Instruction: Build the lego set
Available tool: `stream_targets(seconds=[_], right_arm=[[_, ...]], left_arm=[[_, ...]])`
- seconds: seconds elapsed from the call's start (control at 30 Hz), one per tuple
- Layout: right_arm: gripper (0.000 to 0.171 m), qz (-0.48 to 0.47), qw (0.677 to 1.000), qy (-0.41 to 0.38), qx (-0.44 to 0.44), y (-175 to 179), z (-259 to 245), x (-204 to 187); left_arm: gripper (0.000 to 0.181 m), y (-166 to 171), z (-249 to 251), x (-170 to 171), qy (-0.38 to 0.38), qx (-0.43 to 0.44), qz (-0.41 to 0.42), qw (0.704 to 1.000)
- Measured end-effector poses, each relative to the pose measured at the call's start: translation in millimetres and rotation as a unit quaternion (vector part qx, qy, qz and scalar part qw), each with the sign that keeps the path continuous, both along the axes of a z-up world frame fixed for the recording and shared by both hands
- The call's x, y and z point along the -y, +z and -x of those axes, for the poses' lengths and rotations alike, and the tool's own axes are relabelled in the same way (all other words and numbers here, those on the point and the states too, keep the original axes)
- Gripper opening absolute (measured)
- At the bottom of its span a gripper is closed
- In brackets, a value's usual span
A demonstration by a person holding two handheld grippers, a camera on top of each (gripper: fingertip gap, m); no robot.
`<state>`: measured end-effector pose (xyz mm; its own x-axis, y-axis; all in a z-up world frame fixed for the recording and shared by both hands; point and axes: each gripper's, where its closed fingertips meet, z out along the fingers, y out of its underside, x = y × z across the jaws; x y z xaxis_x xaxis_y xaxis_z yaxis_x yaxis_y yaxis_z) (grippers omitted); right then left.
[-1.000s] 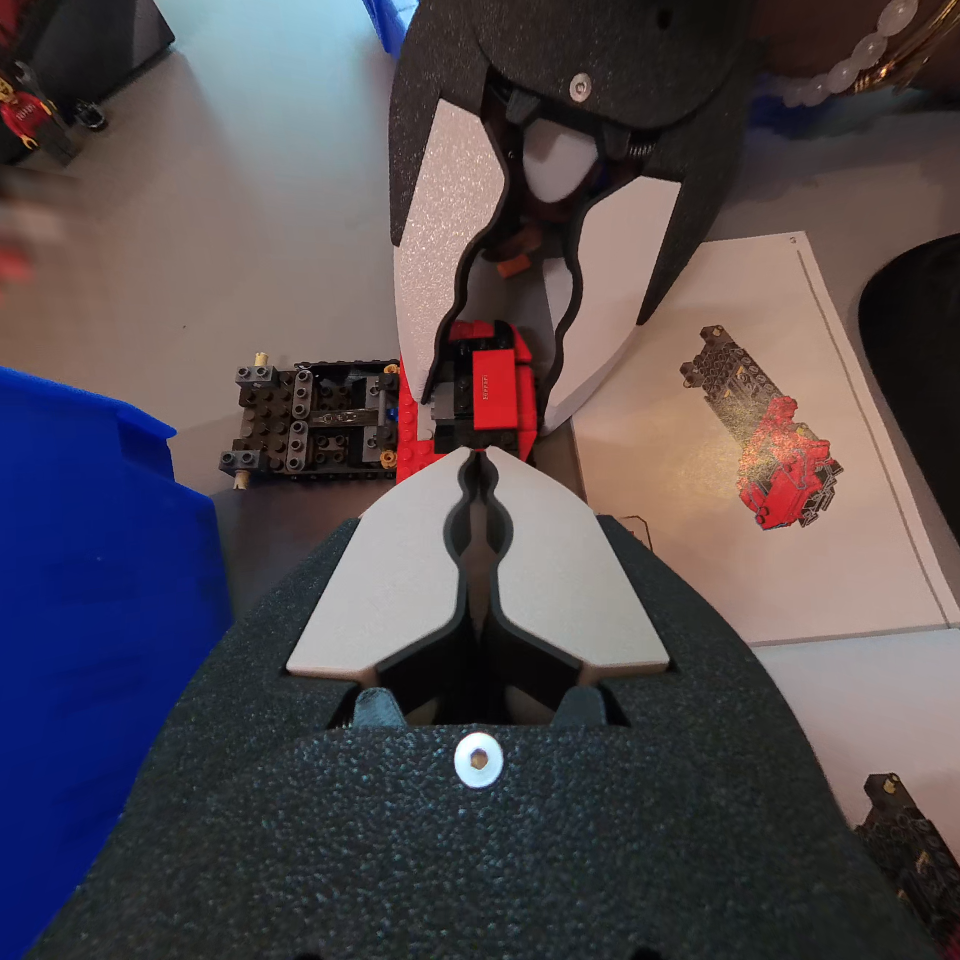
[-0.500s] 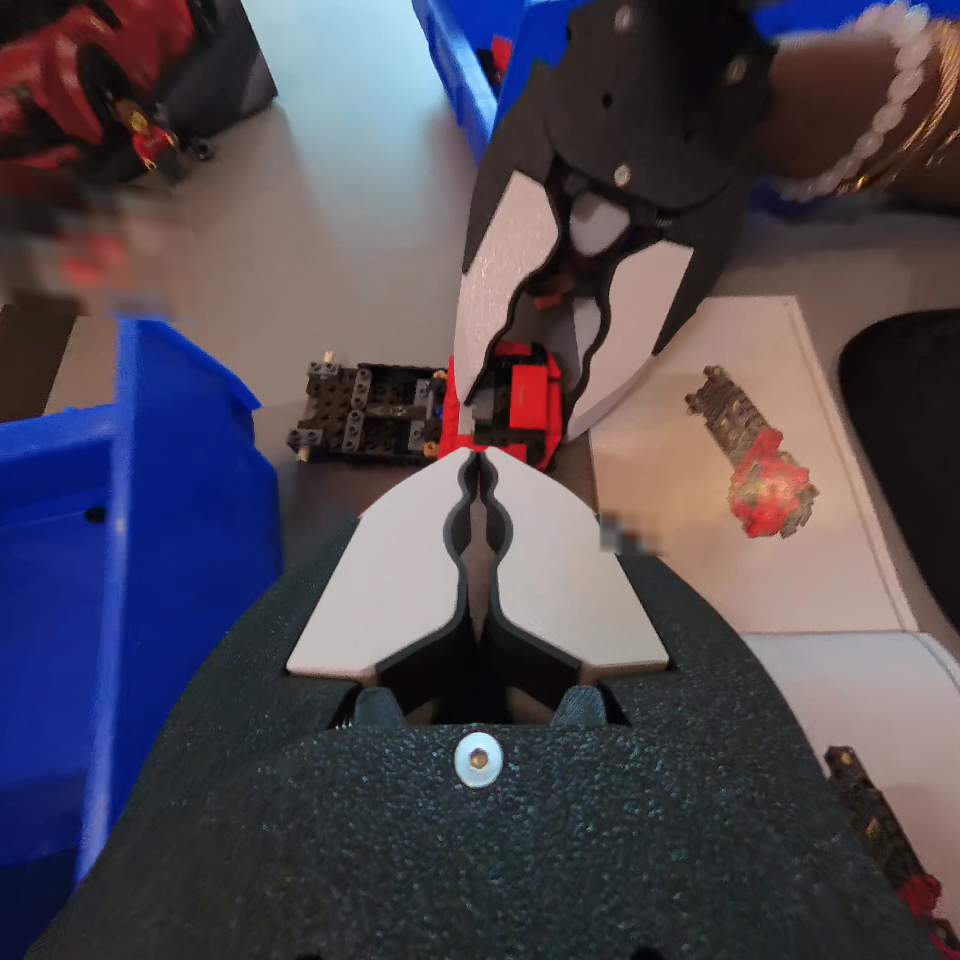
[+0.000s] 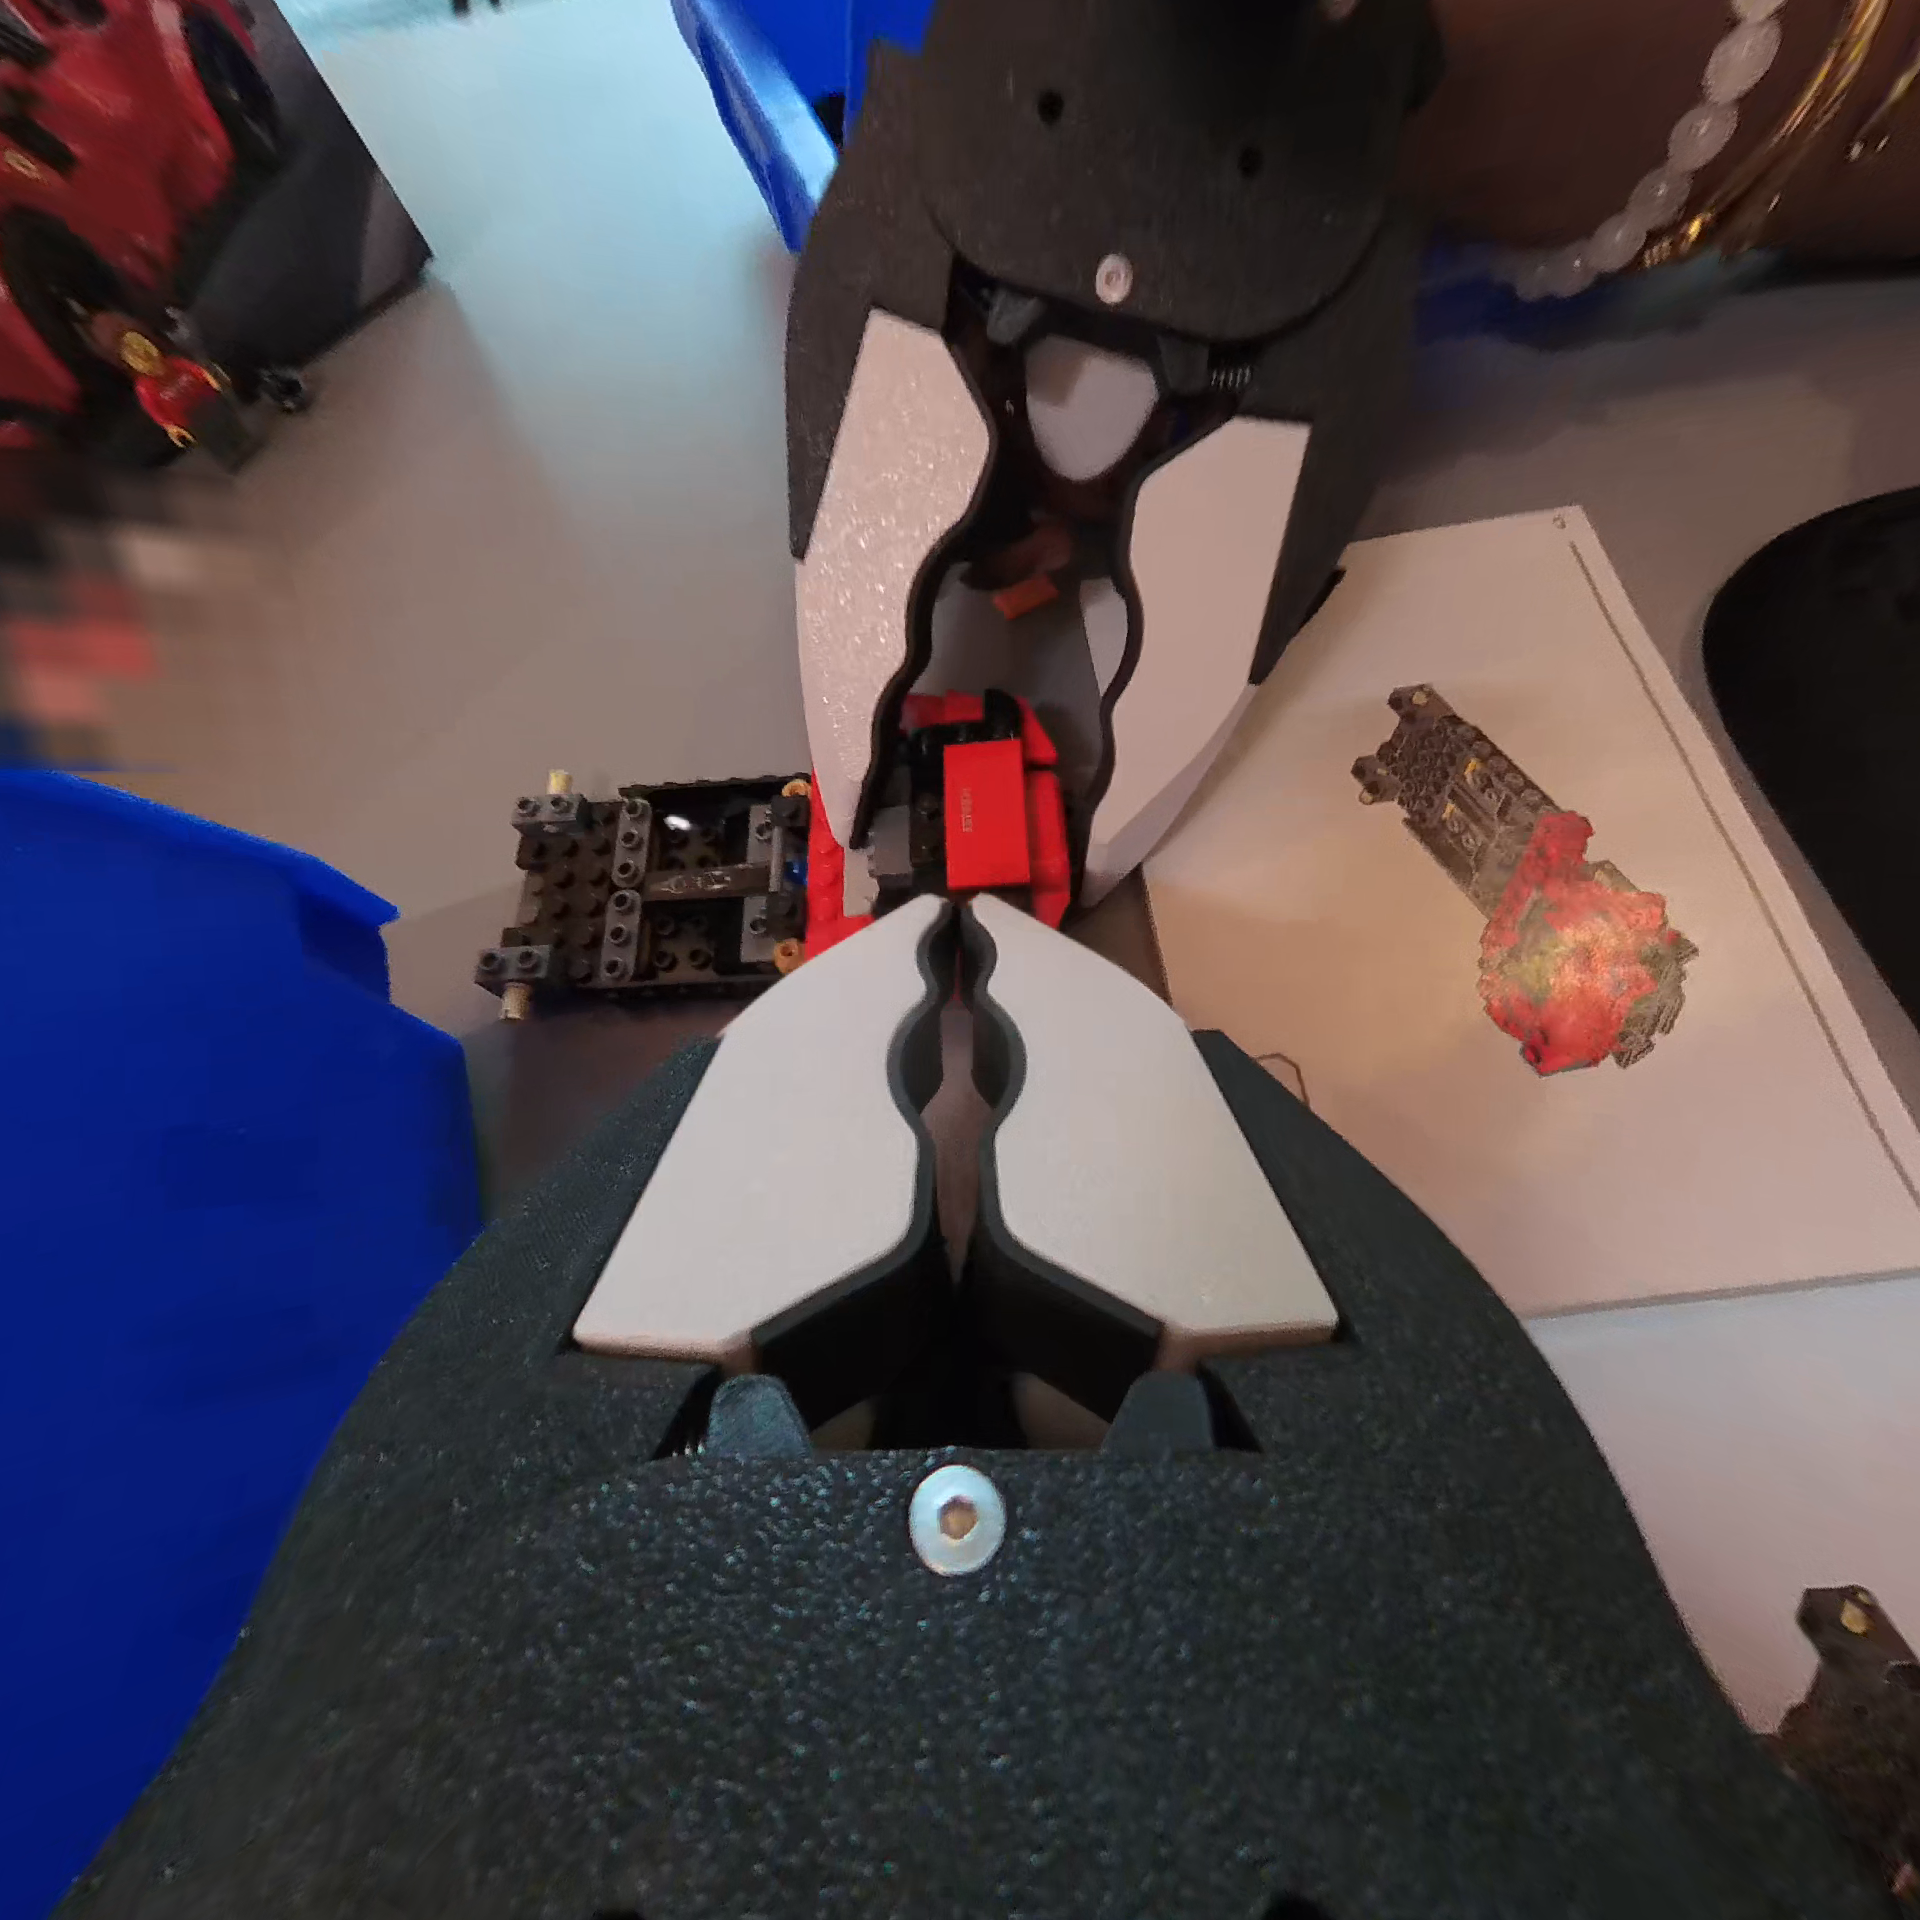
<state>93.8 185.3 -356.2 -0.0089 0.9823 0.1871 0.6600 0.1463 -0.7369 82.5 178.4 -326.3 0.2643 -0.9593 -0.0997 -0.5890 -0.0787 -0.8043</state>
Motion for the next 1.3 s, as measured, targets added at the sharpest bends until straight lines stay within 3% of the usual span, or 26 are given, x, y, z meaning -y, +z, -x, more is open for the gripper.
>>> stream_targets(seconds=[0.77, 1.13, 1.3], right_arm=[[0.048, 0.002, 1.0, -0.003, -0.002, -0.2, 0.4, -0.3], [0.048, -0.001, 1.0, -0.003, 0.005, -0.2, 0.5, 0.1], [0.053, -0.02, 1.0, 0.003, 0.0, 2.0, 1.5, 0.3]], left_arm=[[0.0, -8.5, -0.2, 6.0, 0.039, 0.022, 0.141, 0.989], [0.0, -9.1, 1.2, 10.3, 0.042, 0.006, 0.157, 0.987], [0.0, 42.7, 10.2, 3.3, 0.051, 0.067, 0.093, 0.992]])
